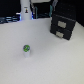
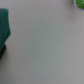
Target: Open the kcup holder, insert the kcup into the holder, and close the kcup holder
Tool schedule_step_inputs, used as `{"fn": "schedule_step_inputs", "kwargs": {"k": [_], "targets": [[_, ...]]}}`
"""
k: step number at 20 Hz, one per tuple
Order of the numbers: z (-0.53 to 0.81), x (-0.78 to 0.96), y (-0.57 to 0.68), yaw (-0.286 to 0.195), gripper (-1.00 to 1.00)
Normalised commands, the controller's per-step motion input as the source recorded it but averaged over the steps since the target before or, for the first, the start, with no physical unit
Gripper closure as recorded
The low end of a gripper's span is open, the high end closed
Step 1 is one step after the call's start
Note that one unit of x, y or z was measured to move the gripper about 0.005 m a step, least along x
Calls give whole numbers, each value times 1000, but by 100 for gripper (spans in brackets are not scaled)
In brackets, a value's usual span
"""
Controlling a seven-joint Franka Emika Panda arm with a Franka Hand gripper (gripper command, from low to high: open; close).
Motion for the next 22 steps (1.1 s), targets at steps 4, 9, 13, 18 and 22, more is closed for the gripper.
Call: {"fn": "schedule_step_inputs", "kwargs": {"k": [4, 9, 13, 18, 22], "targets": [[173, -158, 519, -77, -100], [61, -250, 636, -166, -100], [11, -229, 645, -206, -100], [-77, -219, 643, -195, -100], [-126, -247, 659, -186, -100]]}}
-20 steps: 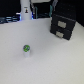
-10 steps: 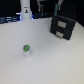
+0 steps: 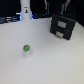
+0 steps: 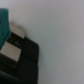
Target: Open the kcup holder, insert the kcup into the holder, and close the kcup holder
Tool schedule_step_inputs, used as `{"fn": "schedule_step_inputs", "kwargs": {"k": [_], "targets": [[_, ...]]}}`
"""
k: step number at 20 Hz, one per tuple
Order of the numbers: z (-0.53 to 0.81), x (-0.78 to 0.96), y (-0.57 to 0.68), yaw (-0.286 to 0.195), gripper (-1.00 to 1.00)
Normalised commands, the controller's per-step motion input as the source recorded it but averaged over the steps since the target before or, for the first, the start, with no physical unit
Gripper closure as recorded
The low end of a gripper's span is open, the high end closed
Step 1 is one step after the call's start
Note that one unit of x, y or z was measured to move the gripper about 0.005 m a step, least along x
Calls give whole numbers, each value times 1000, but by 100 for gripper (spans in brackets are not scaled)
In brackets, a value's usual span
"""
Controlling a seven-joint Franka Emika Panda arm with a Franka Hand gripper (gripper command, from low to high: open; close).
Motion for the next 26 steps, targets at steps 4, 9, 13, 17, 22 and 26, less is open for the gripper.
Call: {"fn": "schedule_step_inputs", "kwargs": {"k": [4, 9, 13, 17, 22, 26], "targets": [[-182, -289, 672, -175, -100], [-266, -309, 646, -165, -100], [-268, -296, 617, -166, -100], [-312, -238, 529, -159, -100], [-369, -159, 349, -133, -100], [-416, -181, 236, -70, -100]]}}
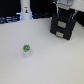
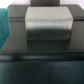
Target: Open the kcup holder, insert the kcup into the holder, and close the kcup holder
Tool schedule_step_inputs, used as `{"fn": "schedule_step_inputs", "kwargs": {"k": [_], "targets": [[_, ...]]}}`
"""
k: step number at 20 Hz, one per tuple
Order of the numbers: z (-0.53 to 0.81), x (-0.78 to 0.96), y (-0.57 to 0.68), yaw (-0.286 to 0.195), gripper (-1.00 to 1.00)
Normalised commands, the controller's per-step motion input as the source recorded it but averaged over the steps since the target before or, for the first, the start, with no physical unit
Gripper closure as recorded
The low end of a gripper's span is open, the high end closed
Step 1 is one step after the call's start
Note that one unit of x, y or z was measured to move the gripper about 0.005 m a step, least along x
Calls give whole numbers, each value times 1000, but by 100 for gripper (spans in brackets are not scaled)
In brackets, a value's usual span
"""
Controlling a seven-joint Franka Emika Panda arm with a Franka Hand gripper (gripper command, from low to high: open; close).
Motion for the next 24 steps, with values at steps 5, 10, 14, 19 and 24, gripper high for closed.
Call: {"fn": "schedule_step_inputs", "kwargs": {"k": [5, 10, 14, 19, 24], "targets": [[-424, -315, 103, -26, -100], [-389, -346, 22, -16, -100], [-328, -300, 20, -17, 100], [-45, -77, 0, -7, 100], [-11, 43, -12, -2, 100]]}}
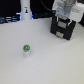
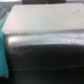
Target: Open the kcup holder, insert the kcup into the holder, and close the kcup holder
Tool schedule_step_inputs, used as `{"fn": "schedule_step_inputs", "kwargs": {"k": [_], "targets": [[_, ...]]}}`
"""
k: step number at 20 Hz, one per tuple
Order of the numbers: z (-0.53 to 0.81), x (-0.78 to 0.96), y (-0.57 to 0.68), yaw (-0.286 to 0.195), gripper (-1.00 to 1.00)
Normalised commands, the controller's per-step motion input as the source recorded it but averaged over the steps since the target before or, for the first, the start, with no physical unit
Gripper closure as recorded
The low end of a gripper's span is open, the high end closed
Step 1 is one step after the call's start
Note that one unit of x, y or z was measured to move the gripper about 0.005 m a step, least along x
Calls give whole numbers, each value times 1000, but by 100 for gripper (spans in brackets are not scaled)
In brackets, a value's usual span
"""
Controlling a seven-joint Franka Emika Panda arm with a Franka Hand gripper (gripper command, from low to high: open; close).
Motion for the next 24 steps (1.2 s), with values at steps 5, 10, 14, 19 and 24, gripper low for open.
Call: {"fn": "schedule_step_inputs", "kwargs": {"k": [5, 10, 14, 19, 24], "targets": [[86, 495, -103, -12, 100], [114, 568, -134, -20, 100], [208, 923, -336, -52, 100], [93, 736, -320, -54, 100], [99, 928, -385, -79, 100]]}}
